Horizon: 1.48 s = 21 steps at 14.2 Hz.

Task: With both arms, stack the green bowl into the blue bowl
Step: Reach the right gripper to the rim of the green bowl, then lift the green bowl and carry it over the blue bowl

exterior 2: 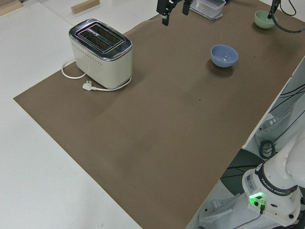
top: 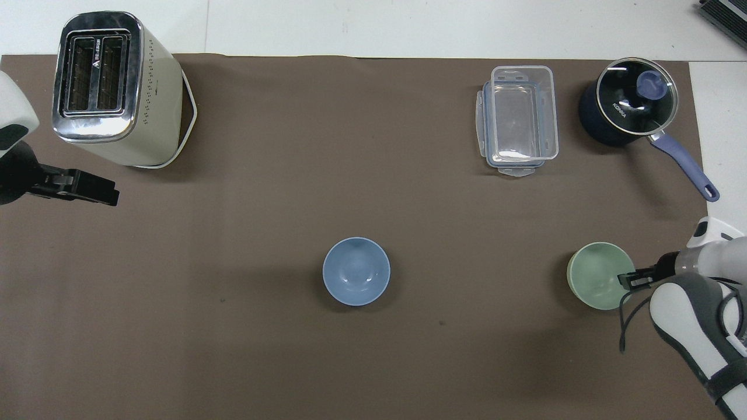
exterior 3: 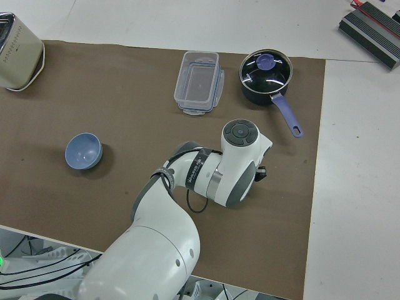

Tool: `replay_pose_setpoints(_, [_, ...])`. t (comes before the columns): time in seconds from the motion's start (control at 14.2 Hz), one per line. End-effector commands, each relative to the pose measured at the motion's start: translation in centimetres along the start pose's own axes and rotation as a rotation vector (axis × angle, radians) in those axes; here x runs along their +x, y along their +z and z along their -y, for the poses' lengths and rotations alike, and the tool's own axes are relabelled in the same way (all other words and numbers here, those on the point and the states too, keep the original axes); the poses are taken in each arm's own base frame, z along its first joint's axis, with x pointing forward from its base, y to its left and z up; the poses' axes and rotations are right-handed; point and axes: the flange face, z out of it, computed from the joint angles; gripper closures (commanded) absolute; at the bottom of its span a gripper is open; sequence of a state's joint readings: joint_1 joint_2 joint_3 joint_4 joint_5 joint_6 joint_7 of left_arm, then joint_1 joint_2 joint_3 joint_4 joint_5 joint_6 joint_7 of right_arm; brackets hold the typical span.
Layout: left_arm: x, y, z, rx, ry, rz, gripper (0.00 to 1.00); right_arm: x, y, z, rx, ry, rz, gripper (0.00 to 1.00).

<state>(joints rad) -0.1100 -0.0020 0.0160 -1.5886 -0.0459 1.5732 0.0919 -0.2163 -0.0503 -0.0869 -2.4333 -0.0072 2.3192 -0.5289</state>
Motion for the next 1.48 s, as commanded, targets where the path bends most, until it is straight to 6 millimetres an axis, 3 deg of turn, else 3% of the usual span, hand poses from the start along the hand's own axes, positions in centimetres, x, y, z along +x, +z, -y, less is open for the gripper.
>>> replay_pose_setpoints(0.0, [-0.6, -0.3, 0.3, 0.018, 0.003, 0.005, 0.00, 0.6, -0.5, 0.1, 0.004, 0.016, 0.002, 1.00])
replay_pose_setpoints(0.28, [-0.6, -0.4, 0.3, 0.018, 0.003, 0.004, 0.00, 4.0, -8.1, 0.5, 0.025, -0.036, 0.043, 1.00])
replay_pose_setpoints(0.49, [-0.6, -0.3, 0.3, 0.018, 0.003, 0.004, 0.00, 7.7, -14.0, 4.8, 0.046, -0.017, 0.020, 1.00])
replay_pose_setpoints(0.71, [-0.6, -0.2, 0.3, 0.018, 0.003, 0.007, 0.00, 10.2, -17.7, 10.0, 0.032, 0.032, 0.011, 1.00])
replay_pose_setpoints(0.85, [-0.6, -0.2, 0.3, 0.018, 0.003, 0.007, 0.00, 11.6, -18.2, 14.5, 0.034, 0.033, 0.002, 1.00])
replay_pose_setpoints(1.06, [-0.6, -0.3, 0.3, 0.018, 0.003, 0.002, 0.00, 12.8, -18.0, 23.5, 0.075, 0.102, 0.008, 1.00])
replay_pose_setpoints(1.2, [-0.6, -0.2, 0.3, 0.018, 0.003, 0.005, 0.00, 13.9, -16.8, 30.5, 0.096, 0.145, 0.014, 1.00])
replay_pose_setpoints(1.41, [-0.6, -0.2, 0.4, 0.018, 0.001, 0.004, 0.00, 15.1, -14.7, 37.9, 0.107, 0.218, -0.004, 1.00])
